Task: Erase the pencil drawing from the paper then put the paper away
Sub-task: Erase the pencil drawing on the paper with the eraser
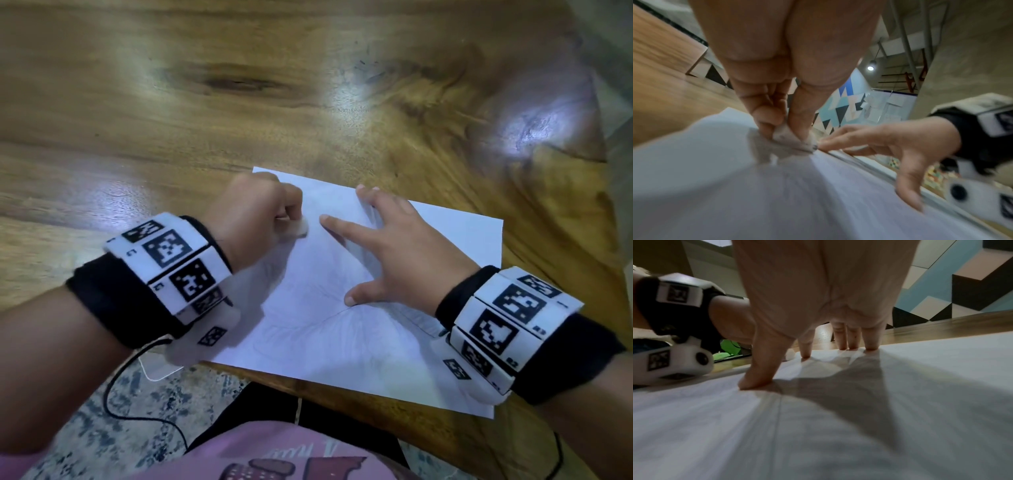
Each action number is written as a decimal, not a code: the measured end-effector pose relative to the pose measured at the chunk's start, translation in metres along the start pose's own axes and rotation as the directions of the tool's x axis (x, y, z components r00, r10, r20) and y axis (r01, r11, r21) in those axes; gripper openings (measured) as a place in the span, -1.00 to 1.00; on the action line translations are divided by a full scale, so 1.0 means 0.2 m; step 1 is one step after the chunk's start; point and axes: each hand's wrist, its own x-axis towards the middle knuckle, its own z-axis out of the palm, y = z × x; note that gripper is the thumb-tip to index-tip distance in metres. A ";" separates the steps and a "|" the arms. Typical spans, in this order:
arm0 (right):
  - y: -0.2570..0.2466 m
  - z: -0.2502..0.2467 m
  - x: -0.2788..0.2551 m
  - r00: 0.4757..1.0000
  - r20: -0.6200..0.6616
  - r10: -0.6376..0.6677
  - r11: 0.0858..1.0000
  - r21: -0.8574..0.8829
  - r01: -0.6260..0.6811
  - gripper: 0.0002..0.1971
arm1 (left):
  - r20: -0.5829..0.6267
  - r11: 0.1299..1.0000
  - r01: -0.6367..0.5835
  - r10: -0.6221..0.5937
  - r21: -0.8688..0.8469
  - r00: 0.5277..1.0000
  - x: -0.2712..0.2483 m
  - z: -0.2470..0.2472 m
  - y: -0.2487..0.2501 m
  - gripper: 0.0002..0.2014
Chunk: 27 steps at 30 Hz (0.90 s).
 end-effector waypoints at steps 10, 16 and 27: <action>-0.02 0.00 0.01 0.999 0.029 0.032 0.999 -0.033 -0.031 0.00 | 0.070 1.000 0.001 -0.002 0.011 0.998 -0.06 -0.04 -0.03 -0.89; -0.06 0.00 0.01 0.998 0.037 0.061 0.993 -0.100 -0.057 0.03 | 0.322 0.999 -0.036 0.027 0.021 0.946 -0.21 -0.04 -0.07 -0.65; -0.07 0.05 0.02 0.996 -0.014 0.087 0.993 -0.085 -0.088 0.04 | -0.031 0.993 0.088 -0.090 -0.074 0.995 -0.16 0.00 -0.06 -0.80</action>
